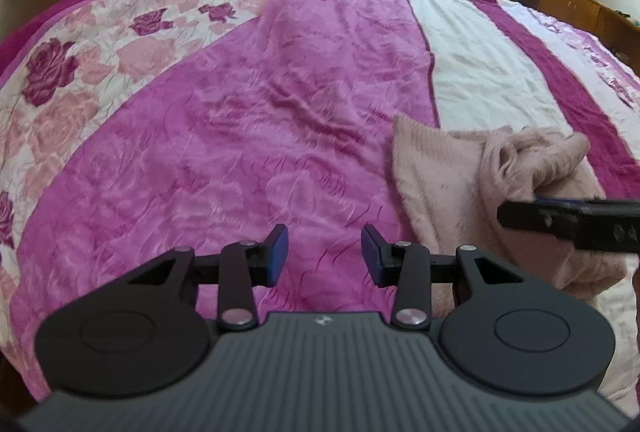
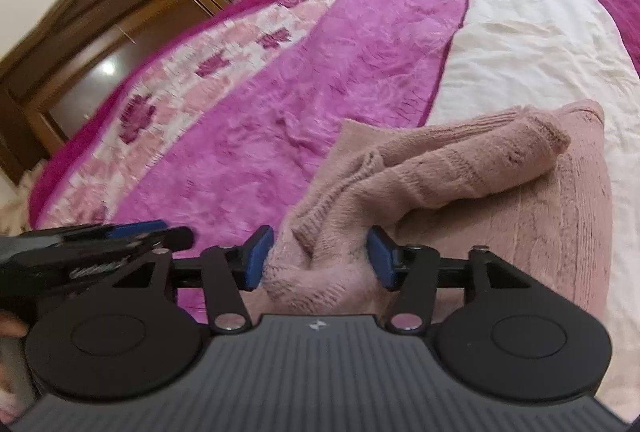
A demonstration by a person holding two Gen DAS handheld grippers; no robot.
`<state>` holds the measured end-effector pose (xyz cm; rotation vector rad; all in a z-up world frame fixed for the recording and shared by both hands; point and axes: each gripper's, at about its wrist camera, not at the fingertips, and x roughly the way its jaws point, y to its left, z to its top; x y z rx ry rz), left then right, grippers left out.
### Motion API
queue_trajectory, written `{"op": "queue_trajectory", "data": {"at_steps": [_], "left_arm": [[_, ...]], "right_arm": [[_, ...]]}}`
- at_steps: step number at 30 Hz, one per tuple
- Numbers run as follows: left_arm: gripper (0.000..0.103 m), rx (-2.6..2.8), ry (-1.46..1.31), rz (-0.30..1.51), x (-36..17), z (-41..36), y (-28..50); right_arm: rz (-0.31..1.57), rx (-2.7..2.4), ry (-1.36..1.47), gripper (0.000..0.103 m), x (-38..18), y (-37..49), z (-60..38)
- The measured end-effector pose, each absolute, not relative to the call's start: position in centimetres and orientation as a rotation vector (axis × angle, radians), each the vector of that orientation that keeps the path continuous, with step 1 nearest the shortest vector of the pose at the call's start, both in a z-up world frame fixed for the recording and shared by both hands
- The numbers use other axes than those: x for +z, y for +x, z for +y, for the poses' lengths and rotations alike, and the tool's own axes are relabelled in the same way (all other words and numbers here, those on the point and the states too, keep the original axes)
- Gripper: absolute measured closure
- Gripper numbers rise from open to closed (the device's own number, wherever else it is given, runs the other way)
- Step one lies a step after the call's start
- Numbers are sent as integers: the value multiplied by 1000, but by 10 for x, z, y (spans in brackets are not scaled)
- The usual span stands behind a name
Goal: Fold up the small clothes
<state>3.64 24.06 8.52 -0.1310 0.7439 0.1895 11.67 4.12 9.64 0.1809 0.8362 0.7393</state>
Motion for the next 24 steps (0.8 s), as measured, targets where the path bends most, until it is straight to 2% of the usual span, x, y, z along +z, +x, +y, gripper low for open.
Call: {"op": "queue_trajectory", "data": {"at_steps": [12, 24], "left_arm": [[61, -8, -102, 672, 116, 188, 68], [61, -73, 19, 751, 91, 141, 143]], "right_arm": [[718, 649, 227, 40, 123, 79, -40], [710, 497, 363, 40, 98, 97, -113]]}}
